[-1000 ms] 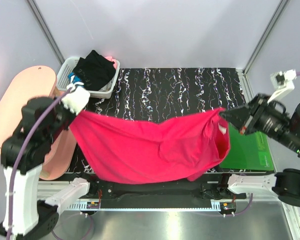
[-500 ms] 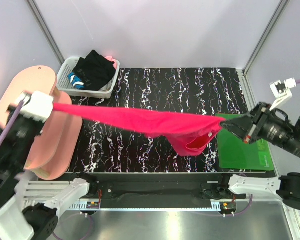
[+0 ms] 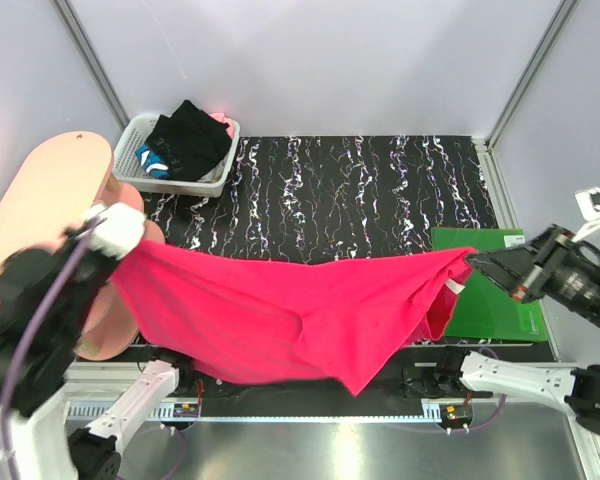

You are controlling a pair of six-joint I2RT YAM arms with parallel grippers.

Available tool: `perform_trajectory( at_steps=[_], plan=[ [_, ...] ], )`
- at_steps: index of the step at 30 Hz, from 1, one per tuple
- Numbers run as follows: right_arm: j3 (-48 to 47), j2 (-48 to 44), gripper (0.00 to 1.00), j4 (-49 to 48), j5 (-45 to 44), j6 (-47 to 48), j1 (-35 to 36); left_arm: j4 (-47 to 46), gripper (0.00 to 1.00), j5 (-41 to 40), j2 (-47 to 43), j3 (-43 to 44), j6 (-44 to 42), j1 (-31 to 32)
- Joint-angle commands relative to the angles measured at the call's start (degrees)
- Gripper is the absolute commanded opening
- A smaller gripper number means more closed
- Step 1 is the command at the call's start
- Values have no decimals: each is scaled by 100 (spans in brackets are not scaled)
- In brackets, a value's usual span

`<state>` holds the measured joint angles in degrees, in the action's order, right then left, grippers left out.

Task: Fold and stack the t-shirts
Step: Flatten out the tshirt

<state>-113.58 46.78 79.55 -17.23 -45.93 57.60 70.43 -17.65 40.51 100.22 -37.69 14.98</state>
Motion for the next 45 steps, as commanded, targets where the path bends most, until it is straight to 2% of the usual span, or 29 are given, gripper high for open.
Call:
perform_trajectory(
  at_steps=[1,2,5,8,10,11,12,13,14,15,17,20,23,24,25,31,38,40,41,42,44,45],
  plan=[
    [371,515,0,201,-2025,-363,1066,-1285,0,340,613,-1310,-28,-22],
    [450,542,0,219,-2847,-459,1295,-1617,0,402,755,-1652,42,-22],
    [740,499,0,263,-3967,-803,1666,-2259,0,569,1501,-2146,60,-13],
    [1118,489,0,237,-4384,-830,1702,-2735,0,535,2371,-2323,34,5],
    [1487,891,0,245,-4377,-690,1658,-2903,0,438,2915,-2358,25,5],
    [1575,1111,0,254,-3976,-593,909,-3078,0,412,3049,-2402,34,5],
    [1785,1357,0,-268,-3250,469,40,-3167,0,385,3216,-2420,16,5],
    [2030,1629,0,-734,-2007,1037,-1317,-3333,0,368,3270,-2455,16,5],
    [2398,1606,0,-1252,85,1408,-2871,-3404,0,350,3305,-2516,16,5],
    [2924,1571,0,-2006,471,1699,-3330,-3448,0,298,3314,-2534,34,5],
    [3052,1772,0,-2363,773,1912,-3972,-3527,0,315,3279,-2587,51,5],
    [2956,2544,0,-2698,1300,2202,-4449,-3729,0,254,3235,-2666,8,-4],
    [3201,3011,0,-3592,1862,2220,-5100,-3853,0,104,3340,-2727,51,-4],
    [3141,3334,0,-3622,1934,2142,-5293,-3888,0,95,3401,-2762,51,-4],
    [3027,3537,0,-3596,2178,2124,-5338,-4027,0,86,3428,-2867,60,-4],
    [2227,4777,0,-3780,2031,2062,-5409,-4555,0,-28,4051,-3202,157,-4],
    [1200,6041,2,-3657,2031,2202,-5549,-4828,0,-54,4930,-3001,271,-4],
    [796,6341,16,-3544,2049,2264,-5611,-4820,0,-81,5054,-2842,306,-4],
    [654,6621,27,-3464,2049,2316,-5628,-4811,0,-89,5133,-2798,315,-4],
    [505,6755,46,-3359,1927,2352,-5629,-4802,0,-90,5133,-2746,315,5],
    [65,7044,62,-2911,1654,2440,-5637,-4776,0,-72,5011,-2771,341,13],
    [-23,7072,78,-2797,1357,2457,-5637,-4767,0,-46,4941,-2850,350,13]
  ],
)
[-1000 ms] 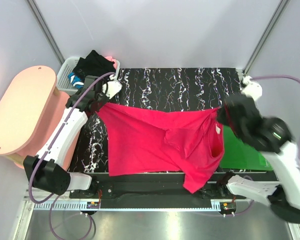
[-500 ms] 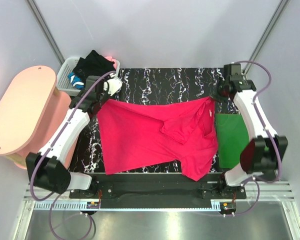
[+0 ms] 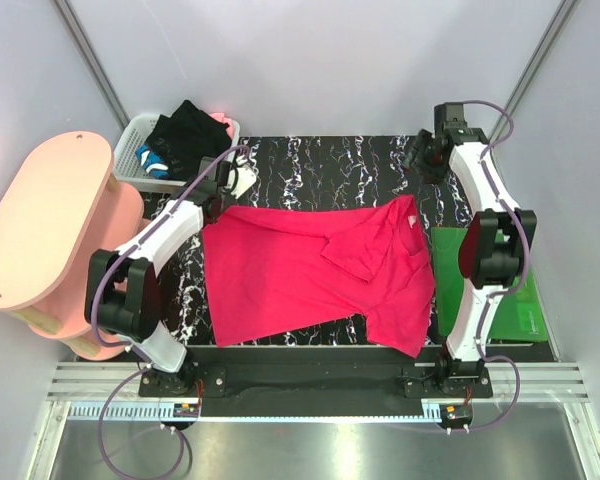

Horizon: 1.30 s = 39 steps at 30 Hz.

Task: Fold and stack the t-shirts
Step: Flatten out the tshirt, then grap the side of the flattened tshirt furthest away from the robot with both arms

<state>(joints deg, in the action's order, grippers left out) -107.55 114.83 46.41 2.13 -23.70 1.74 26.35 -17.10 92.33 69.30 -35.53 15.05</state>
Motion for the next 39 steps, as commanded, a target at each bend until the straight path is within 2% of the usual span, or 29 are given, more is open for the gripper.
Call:
perform_trajectory(
  at_steps=[1,3,5,6,7,13,14,20,23,28,35,39],
  plan=[
    [-645,260,88,648,-721,235,-51,-350,0,-83,-321,173,125,7],
    [-557,41,89,711,-863,173,-42,-350,0,-56,-514,23,108,16],
    [-215,-344,82,703,-470,-2,-42,-350,0,-74,-654,-74,90,24],
    [-23,-512,77,668,19,-90,2,-341,0,-74,-681,-118,90,33],
    [493,-688,70,476,224,-195,80,-341,0,-91,-717,-144,81,42],
    [2155,-1585,69,176,525,-301,1116,-323,0,-126,-831,-232,108,147],
    [2350,-1743,67,114,543,-354,1223,-315,0,-135,-840,-232,125,165],
    [3467,-2262,67,-124,894,-486,1758,-297,0,-179,-849,-311,187,279],
    [3889,-2394,67,-168,859,-539,2092,-288,0,-206,-831,-329,187,314],
    [4671,-2474,67,-544,885,-688,2208,-271,0,-241,-857,-276,222,393],
    [5024,-2246,65,-879,825,-767,2314,-227,0,-320,-901,-250,213,473],
    [4919,-2061,59,-932,666,-688,2314,-200,0,-329,-928,-276,230,517]
  ],
)
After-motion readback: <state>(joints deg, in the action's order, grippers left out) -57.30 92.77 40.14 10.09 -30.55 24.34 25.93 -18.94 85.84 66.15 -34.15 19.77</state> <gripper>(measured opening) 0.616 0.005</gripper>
